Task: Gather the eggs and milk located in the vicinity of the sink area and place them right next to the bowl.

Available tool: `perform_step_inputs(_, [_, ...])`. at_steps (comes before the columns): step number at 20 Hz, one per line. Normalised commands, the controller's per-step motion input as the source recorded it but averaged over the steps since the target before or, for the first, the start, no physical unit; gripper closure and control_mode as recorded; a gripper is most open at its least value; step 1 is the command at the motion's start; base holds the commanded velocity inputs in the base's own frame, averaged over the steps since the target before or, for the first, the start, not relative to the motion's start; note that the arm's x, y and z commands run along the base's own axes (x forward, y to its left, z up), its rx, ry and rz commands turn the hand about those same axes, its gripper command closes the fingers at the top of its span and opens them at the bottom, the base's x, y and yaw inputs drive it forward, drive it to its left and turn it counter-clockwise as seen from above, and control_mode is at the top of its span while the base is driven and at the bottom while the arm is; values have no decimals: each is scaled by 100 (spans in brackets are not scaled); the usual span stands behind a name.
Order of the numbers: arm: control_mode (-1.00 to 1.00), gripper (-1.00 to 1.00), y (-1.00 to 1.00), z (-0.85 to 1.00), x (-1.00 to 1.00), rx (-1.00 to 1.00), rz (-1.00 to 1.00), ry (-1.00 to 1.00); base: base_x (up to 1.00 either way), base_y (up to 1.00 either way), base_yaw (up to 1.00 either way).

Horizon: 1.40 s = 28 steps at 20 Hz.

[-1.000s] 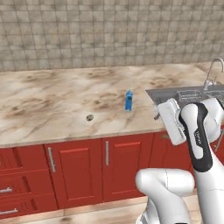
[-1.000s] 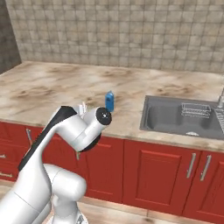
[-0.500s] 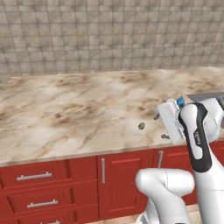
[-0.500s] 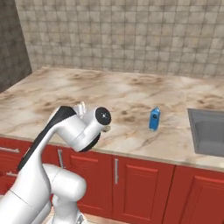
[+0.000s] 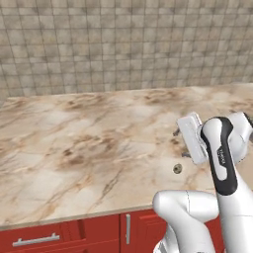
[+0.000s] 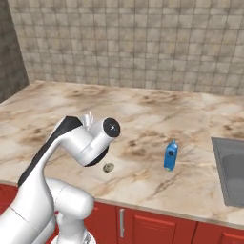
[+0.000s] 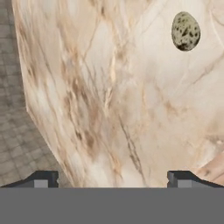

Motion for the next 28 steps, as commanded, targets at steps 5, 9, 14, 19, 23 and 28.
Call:
perform_step_inputs(5, [100,-100,0,0,0,0,0,0,41,-15,0])
perform_step_inputs(9, [100,-100,0,0,0,0,0,0,27,0,0])
perform_step_inputs(14, [-100,-100,0,0,0,0,0,1,1,0,0])
perform_step_inputs(19, [-100,-100,0,0,3,0,4,16,0,0,0])
perform_step_inputs(23, [-100,-100,-1,-5,4,-6,8,18,0,0,0])
perform_step_inputs(28, [-100,-100,-23,-21,22,-13,5,13,0,0,0])
